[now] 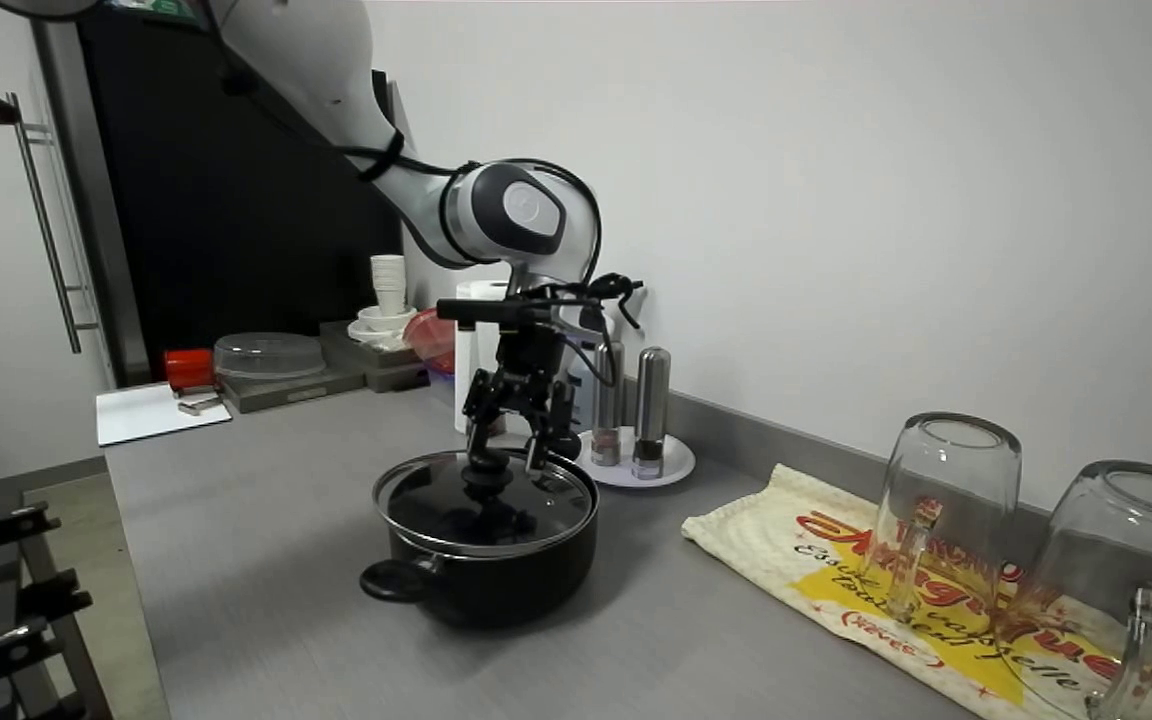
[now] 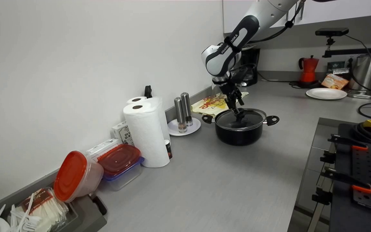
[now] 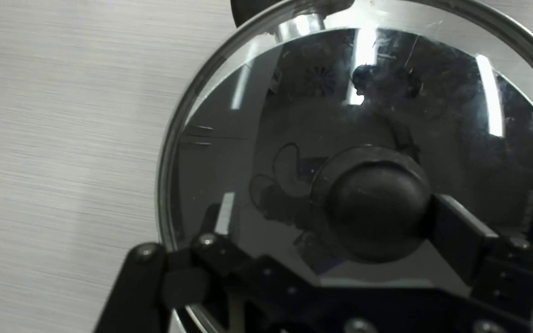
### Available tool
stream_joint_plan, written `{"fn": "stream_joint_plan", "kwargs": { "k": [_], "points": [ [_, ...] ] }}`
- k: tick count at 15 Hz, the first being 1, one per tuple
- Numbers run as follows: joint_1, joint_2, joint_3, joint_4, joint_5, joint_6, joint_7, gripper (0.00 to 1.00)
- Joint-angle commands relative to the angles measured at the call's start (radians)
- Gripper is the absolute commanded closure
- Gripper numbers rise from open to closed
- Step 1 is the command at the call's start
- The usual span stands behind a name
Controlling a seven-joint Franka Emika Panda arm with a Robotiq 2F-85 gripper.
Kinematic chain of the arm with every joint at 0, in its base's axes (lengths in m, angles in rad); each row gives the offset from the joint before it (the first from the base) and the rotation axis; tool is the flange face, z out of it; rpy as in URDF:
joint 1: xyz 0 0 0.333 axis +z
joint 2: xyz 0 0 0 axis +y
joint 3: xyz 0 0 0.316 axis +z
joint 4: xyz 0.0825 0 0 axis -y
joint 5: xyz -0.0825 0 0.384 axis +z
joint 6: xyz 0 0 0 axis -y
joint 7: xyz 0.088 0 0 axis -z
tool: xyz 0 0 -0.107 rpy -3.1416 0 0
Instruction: Remove the glass lid from the top of the black pot
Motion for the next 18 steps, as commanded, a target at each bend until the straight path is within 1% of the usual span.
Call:
{"fn": "stream_joint_plan", "kwargs": {
  "k": [1, 2, 4, 5, 7, 8, 9, 10, 14, 18],
  "points": [
    [0.000, 0.029, 0.006, 0.061, -0.019, -0.057, 0.002, 0.00],
    [-0.001, 0.031, 0.007, 0.066, -0.020, -0.066, -0.001, 0.19],
    [-0.003, 0.036, 0.009, 0.077, -0.019, -0.082, -0.004, 0.34],
    [-0.004, 0.039, 0.011, 0.084, -0.017, -0.092, -0.004, 0.44],
    [-0.006, 0.043, 0.013, 0.095, -0.016, -0.106, -0.005, 0.57],
    [-0.006, 0.044, 0.013, 0.099, -0.016, -0.112, -0.006, 0.66],
    [-0.007, 0.046, 0.013, 0.103, -0.016, -0.116, -0.006, 0.72],
    [-0.008, 0.048, 0.013, 0.107, -0.015, -0.118, -0.006, 0.76],
    [-0.012, 0.048, 0.015, 0.115, -0.012, -0.128, -0.008, 0.76],
    [-0.006, -0.015, 0.037, 0.115, -0.002, -0.122, -0.034, 0.76]
  ]
}}
